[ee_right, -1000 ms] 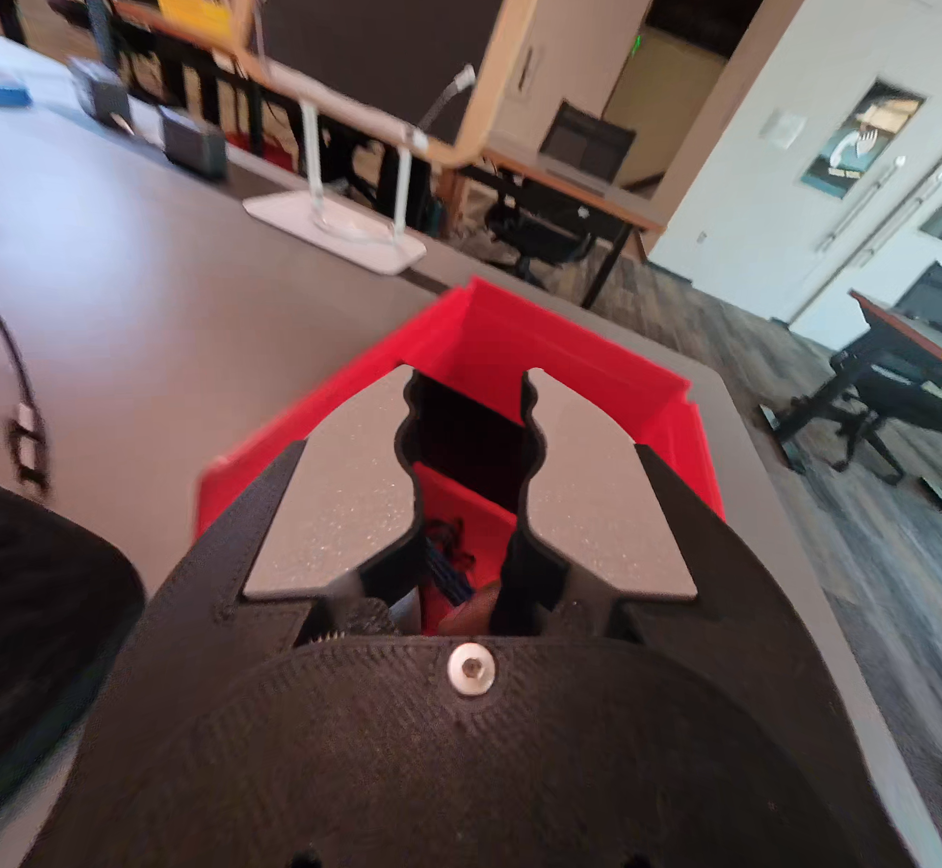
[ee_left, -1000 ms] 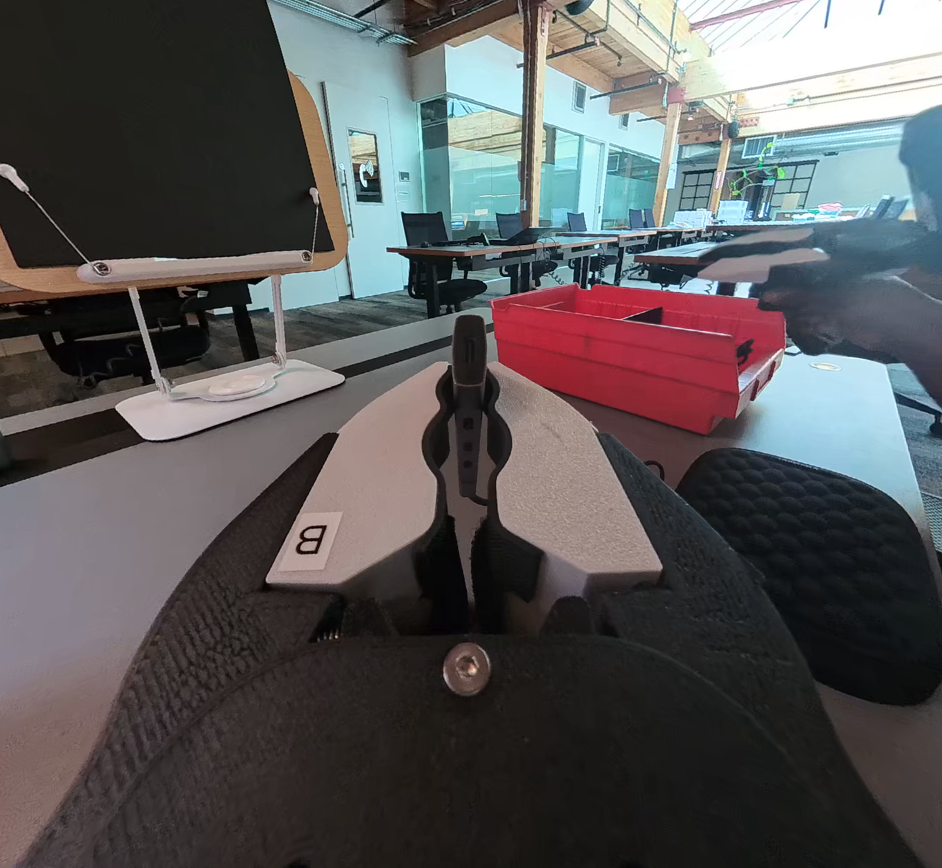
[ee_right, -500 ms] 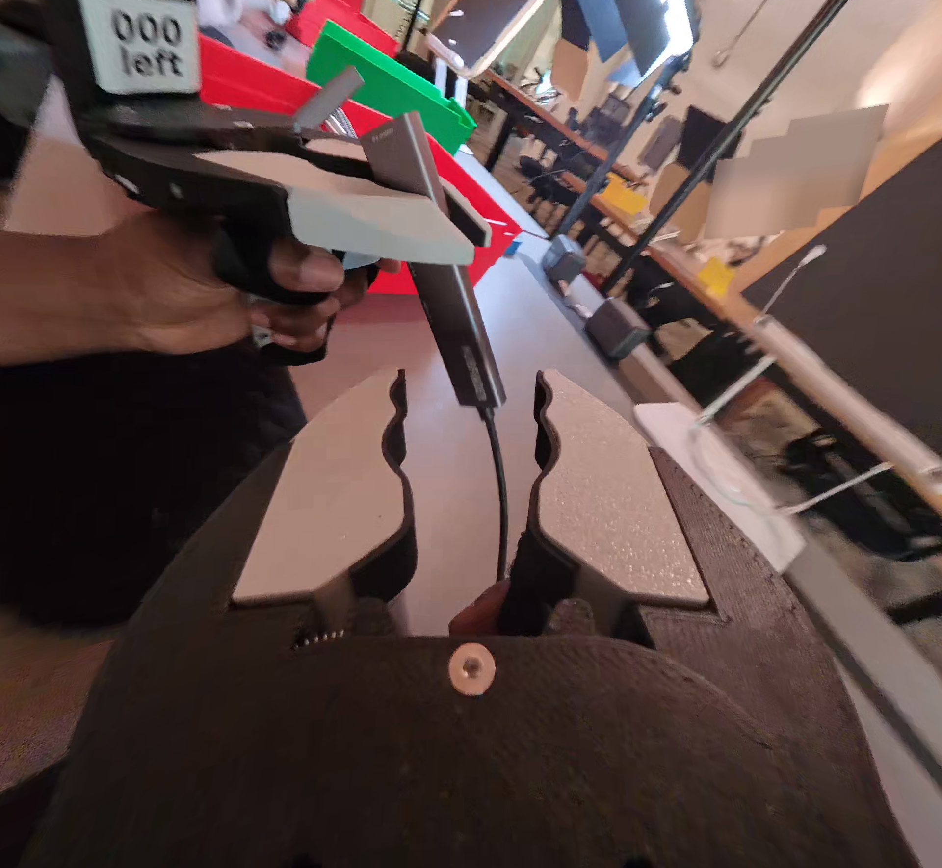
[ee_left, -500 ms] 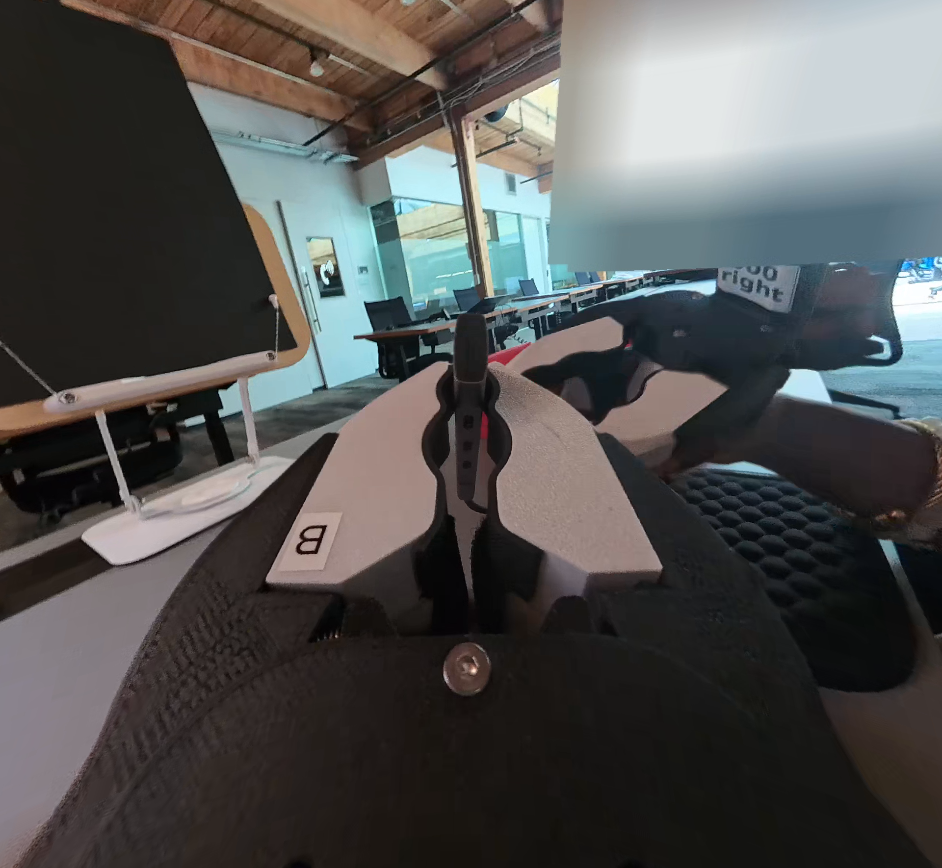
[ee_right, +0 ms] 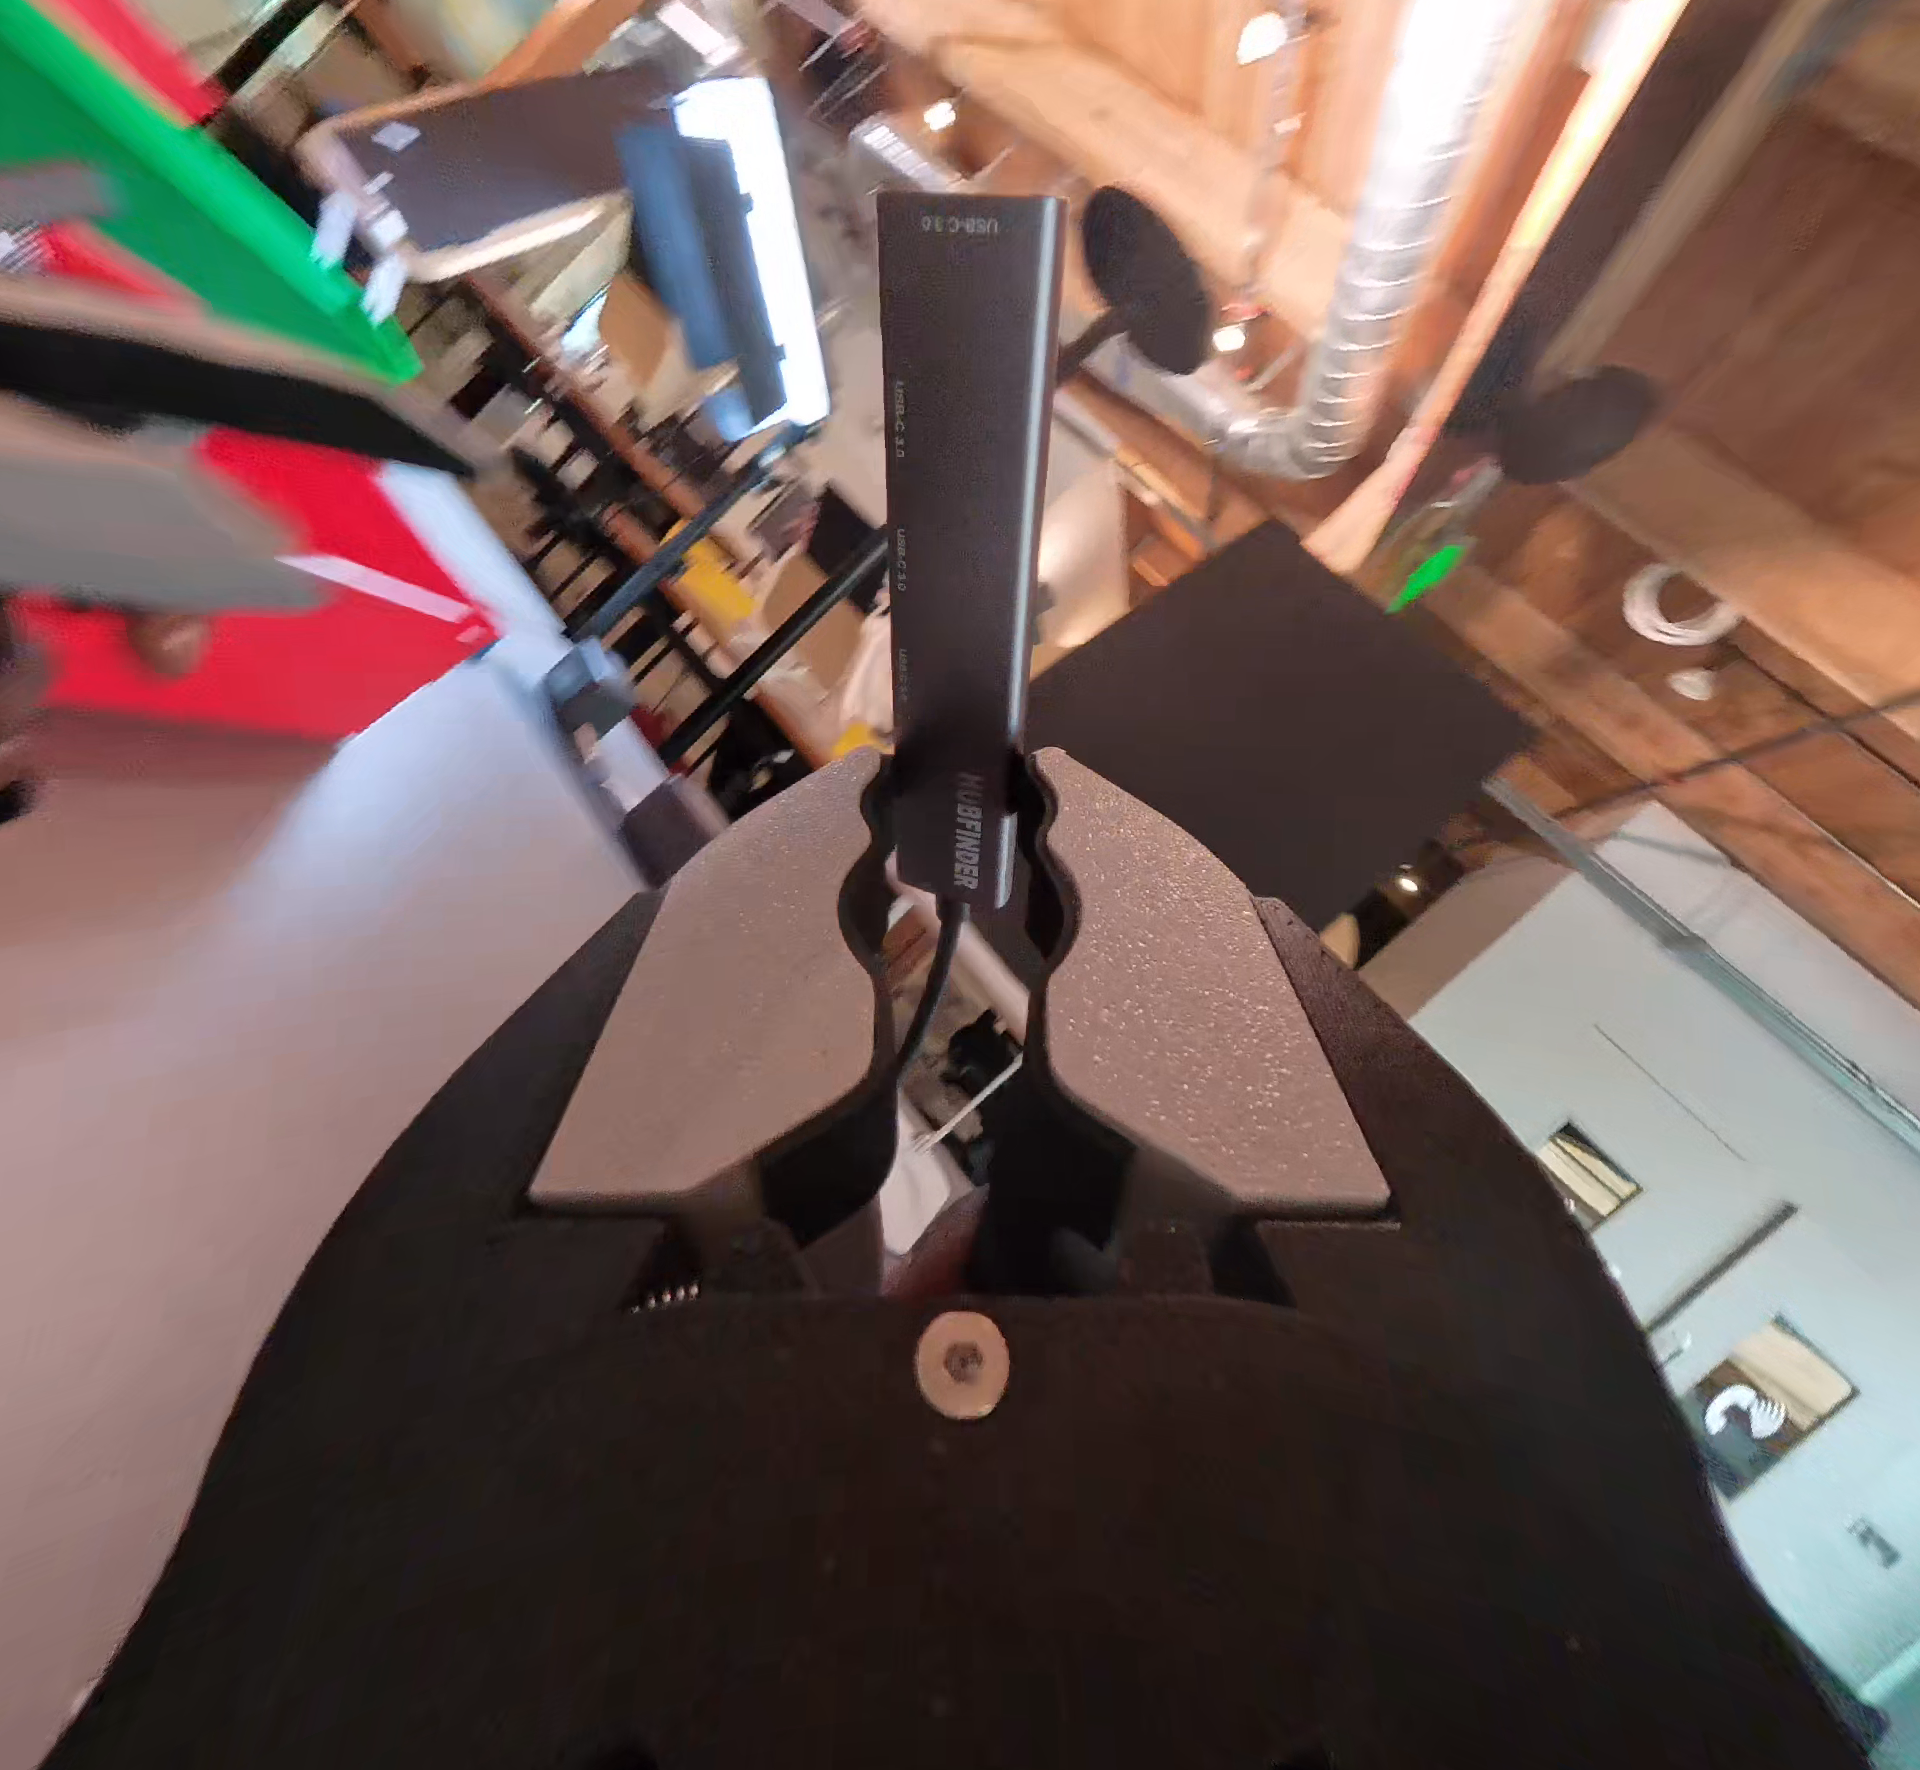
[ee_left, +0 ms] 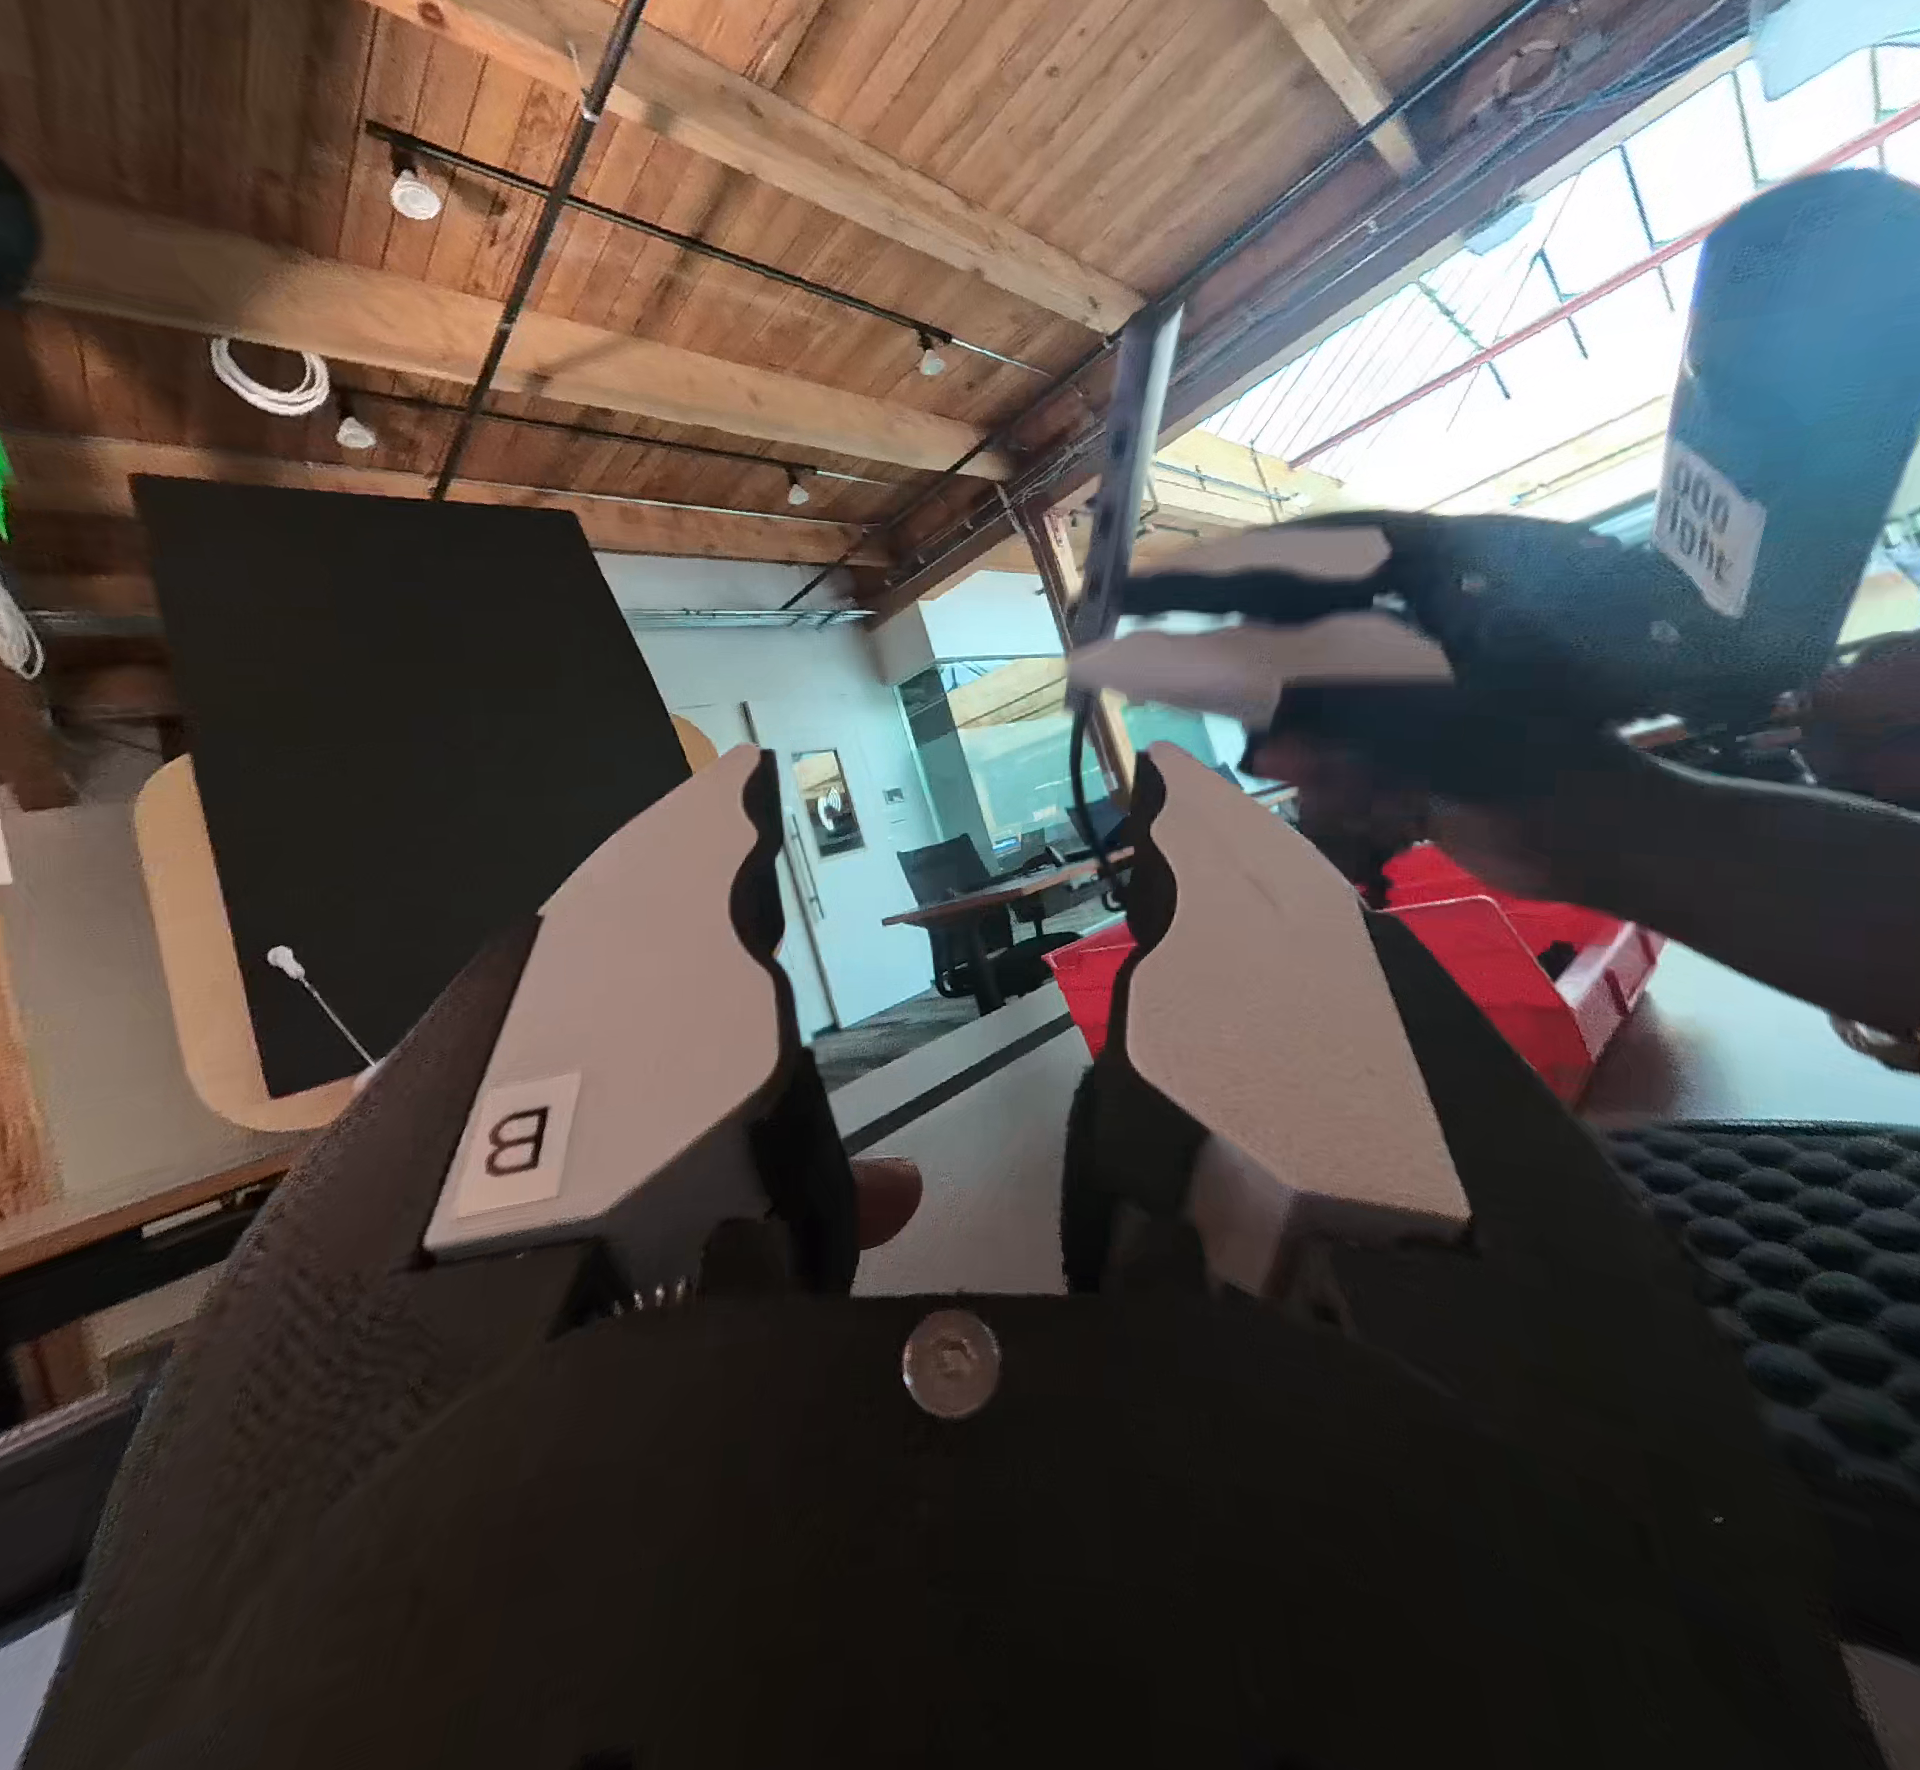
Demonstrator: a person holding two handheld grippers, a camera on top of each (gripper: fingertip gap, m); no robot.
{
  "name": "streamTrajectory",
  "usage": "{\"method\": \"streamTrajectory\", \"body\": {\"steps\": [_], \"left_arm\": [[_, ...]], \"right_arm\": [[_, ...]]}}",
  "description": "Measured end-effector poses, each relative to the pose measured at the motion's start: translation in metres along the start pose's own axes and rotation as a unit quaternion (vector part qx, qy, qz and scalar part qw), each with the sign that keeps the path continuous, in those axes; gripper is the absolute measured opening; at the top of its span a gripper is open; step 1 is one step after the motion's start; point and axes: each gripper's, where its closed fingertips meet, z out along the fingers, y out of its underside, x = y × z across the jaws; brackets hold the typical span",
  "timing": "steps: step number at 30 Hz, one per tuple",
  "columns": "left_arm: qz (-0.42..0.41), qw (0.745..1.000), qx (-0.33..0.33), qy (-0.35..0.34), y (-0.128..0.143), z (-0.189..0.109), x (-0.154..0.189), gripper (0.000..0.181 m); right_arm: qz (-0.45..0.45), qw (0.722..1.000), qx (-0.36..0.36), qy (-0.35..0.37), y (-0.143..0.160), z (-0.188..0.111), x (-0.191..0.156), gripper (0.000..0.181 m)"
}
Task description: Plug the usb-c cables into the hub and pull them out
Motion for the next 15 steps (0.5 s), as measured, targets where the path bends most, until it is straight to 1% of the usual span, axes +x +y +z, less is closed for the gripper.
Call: {"method": "streamTrajectory", "body": {"steps": [4, 7, 9, 11, 13, 15], "left_arm": [[-0.011, 1.0, -0.023, -0.017, 0.008, 0.0, -0.007, 0.063], [-0.027, 0.999, -0.028, -0.014, 0.011, 0.001, -0.008, 0.062], [-0.034, 0.999, -0.031, -0.015, 0.013, 0.001, -0.009, 0.062], [-0.034, 0.998, -0.041, -0.022, 0.016, 0.001, -0.011, 0.061], [-0.038, 0.998, -0.043, -0.021, 0.017, 0.001, -0.011, 0.061], [-0.039, 0.998, -0.046, -0.023, 0.019, 0.001, -0.012, 0.06]], "right_arm": [[0.052, 0.99, 0.052, 0.118, -0.003, -0.024, 0.095, 0.022], [0.049, 0.975, 0.072, 0.203, 0.009, -0.044, 0.155, 0.022], [0.024, 0.969, 0.052, 0.24, 0.031, -0.05, 0.183, 0.021], [0.006, 0.964, 0.022, 0.267, 0.059, -0.052, 0.202, 0.022], [0.009, 0.957, -0.001, 0.29, 0.088, -0.053, 0.218, 0.022], [0.03, 0.951, -0.001, 0.308, 0.113, -0.056, 0.23, 0.022]]}}
